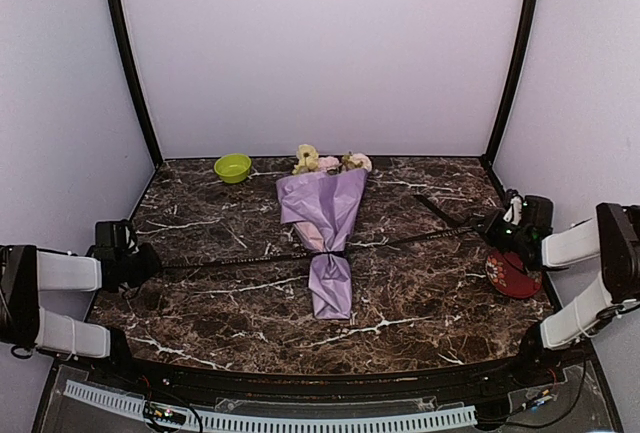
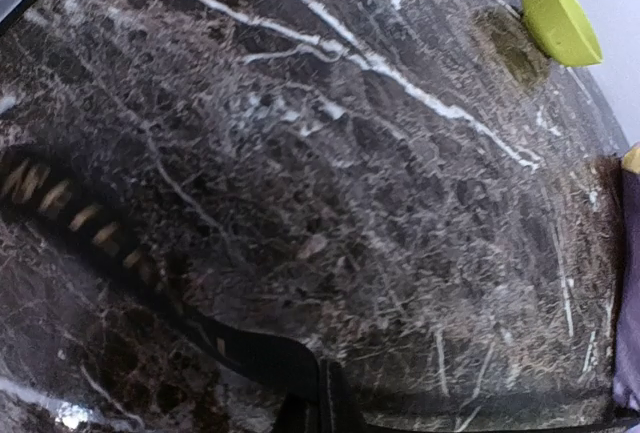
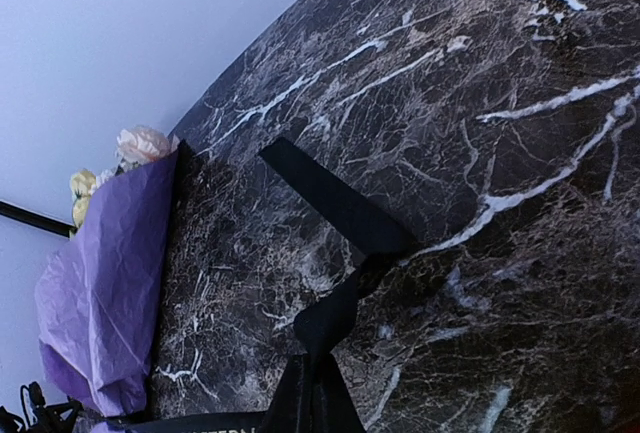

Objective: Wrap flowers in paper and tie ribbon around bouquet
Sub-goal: Tie the ribbon around the folded bouquet, then cross the half-tied ribbon over the folded bouquet.

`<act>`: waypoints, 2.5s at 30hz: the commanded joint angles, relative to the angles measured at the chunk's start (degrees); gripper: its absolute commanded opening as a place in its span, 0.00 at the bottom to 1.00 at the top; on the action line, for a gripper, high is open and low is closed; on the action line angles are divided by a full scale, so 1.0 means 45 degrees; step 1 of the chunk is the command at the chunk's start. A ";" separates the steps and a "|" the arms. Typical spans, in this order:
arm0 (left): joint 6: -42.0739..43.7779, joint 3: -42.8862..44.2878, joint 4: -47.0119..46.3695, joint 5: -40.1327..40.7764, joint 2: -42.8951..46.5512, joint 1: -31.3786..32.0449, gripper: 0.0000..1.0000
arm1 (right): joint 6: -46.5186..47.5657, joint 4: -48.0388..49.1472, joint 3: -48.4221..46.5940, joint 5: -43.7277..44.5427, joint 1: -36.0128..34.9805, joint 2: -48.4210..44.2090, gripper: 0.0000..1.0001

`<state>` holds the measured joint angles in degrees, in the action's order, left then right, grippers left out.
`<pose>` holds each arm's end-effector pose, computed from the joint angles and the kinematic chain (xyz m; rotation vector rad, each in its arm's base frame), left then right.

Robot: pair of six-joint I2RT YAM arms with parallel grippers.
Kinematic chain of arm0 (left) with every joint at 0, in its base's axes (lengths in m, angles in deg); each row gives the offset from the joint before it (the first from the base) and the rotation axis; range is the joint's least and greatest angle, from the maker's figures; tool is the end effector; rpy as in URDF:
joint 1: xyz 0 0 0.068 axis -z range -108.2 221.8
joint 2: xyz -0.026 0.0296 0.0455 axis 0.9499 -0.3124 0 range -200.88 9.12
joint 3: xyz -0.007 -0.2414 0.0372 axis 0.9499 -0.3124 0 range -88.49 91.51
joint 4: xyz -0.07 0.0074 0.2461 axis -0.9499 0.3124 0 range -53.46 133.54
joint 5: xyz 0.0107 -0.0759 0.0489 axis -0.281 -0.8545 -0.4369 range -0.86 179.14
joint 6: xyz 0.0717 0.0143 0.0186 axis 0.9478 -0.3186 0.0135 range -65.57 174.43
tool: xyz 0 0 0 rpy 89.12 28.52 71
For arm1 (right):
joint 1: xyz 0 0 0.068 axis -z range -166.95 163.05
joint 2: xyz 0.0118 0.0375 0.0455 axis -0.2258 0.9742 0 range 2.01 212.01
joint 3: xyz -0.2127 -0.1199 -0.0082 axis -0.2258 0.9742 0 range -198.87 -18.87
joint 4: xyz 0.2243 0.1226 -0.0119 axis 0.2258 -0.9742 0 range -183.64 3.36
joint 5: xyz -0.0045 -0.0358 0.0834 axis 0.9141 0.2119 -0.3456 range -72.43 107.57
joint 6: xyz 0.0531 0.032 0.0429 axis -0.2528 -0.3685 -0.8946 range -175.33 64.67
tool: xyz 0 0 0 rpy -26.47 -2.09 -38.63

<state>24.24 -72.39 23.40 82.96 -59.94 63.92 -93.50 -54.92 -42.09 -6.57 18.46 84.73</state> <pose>0.2323 0.0254 0.0898 -0.6895 2.1755 -0.3275 0.2813 -0.0005 0.1090 0.5241 2.0357 0.7826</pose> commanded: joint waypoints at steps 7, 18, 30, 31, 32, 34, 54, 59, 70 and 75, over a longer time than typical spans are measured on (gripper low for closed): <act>-0.1004 -0.0010 -0.0585 0.0723 0.1015 -0.1064 0.00 | 0.0871 -0.0241 -0.0299 0.1038 0.2386 -0.0680 0.00; -0.1430 -0.0329 -0.0481 0.0882 0.1526 -0.1541 0.00 | 0.1298 -0.0491 -0.0630 0.0631 0.2509 0.0243 0.00; -0.1573 -0.0357 -0.0422 0.0758 0.1762 -0.1996 0.00 | 0.1589 -0.1268 -0.0847 0.0754 0.2977 0.0308 0.00; -0.1515 -0.0326 -0.0443 0.0731 0.1780 -0.1999 0.00 | 0.1606 -0.1337 -0.0913 0.0570 0.2941 0.0310 0.00; -0.1410 -0.0302 -0.0531 0.0604 0.1790 -0.1999 0.00 | 0.1642 -0.1661 -0.1082 0.0415 0.2819 0.0293 0.00; -0.1017 -0.0059 -0.0519 0.0225 0.2008 -0.1902 0.00 | 0.2080 -0.3071 -0.1808 0.0437 0.2042 0.0117 0.00; 0.5781 0.9458 -0.0437 -0.2219 0.2049 1.1811 0.00 | 0.6446 -1.0248 -0.6976 0.3823 -0.6168 -0.0562 0.68; 0.6872 1.1092 0.0098 -0.3103 0.1255 1.3170 0.00 | 1.0080 -0.8456 -0.7233 0.1295 -0.8679 -0.1155 0.70; 0.7441 1.1829 0.0103 -0.3907 0.1067 1.3470 0.00 | 1.4136 -0.6390 -1.0330 -0.3207 -1.1434 0.3255 0.72; 0.7625 1.1661 0.0032 -0.3549 0.1238 1.3489 0.00 | 1.4393 -0.7068 -1.1845 -0.3998 -1.1436 0.4766 0.69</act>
<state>56.85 -21.70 24.05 66.75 -55.63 124.20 -31.75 -86.76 -91.27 -19.18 -33.17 103.89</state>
